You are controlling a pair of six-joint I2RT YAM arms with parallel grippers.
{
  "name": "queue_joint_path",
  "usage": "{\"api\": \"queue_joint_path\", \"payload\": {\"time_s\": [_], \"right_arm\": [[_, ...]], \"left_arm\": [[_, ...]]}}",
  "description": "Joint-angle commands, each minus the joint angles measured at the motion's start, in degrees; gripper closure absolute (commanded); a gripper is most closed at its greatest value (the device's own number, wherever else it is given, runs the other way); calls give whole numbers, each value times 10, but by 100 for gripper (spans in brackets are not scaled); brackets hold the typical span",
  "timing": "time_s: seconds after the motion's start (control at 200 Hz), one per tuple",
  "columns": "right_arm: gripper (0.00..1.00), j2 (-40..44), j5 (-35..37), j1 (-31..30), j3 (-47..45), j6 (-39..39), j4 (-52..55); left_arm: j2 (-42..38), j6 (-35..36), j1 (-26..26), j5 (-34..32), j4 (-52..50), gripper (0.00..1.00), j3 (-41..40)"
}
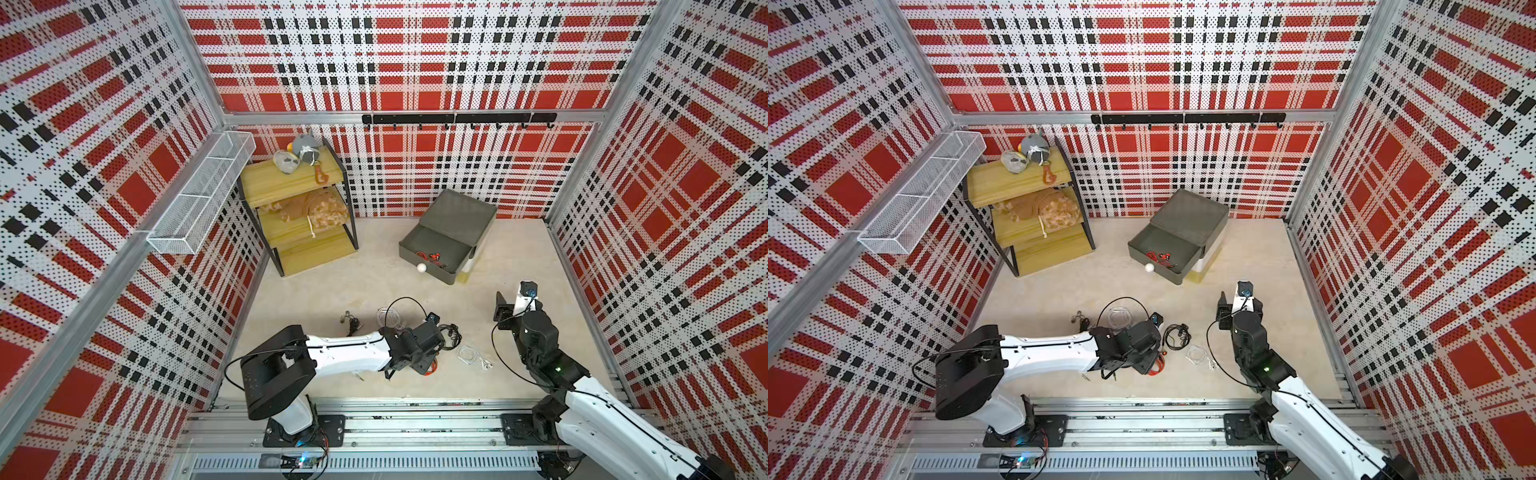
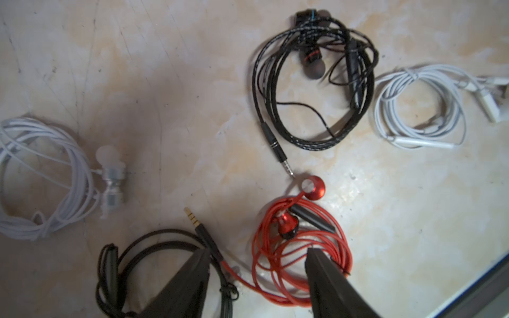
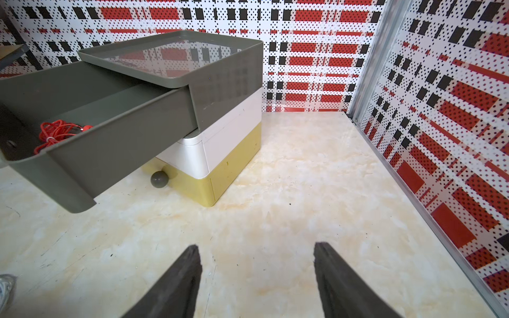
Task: Place the wired earphones into the drawer by color
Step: Pick up the wired earphones from the center of the board.
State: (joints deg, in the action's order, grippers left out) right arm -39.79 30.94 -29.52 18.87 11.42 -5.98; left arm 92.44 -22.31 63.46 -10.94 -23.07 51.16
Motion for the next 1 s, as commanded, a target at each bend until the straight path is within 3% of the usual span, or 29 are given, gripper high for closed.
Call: {"api": "queue_joint_path", "payload": {"time_s": [0.0,0.521,0.992], "right_arm": [[29,6,8,-2,-3,2,-13],[28,8,9,-1,-4,2,-11],[28,13,9,-1,-4,3,-9]], "left_arm": [[9,25,1,12,-15,38,16],[39,45,0,29,-28,49,30],[70,54,3,42,-45,65,42]]}}
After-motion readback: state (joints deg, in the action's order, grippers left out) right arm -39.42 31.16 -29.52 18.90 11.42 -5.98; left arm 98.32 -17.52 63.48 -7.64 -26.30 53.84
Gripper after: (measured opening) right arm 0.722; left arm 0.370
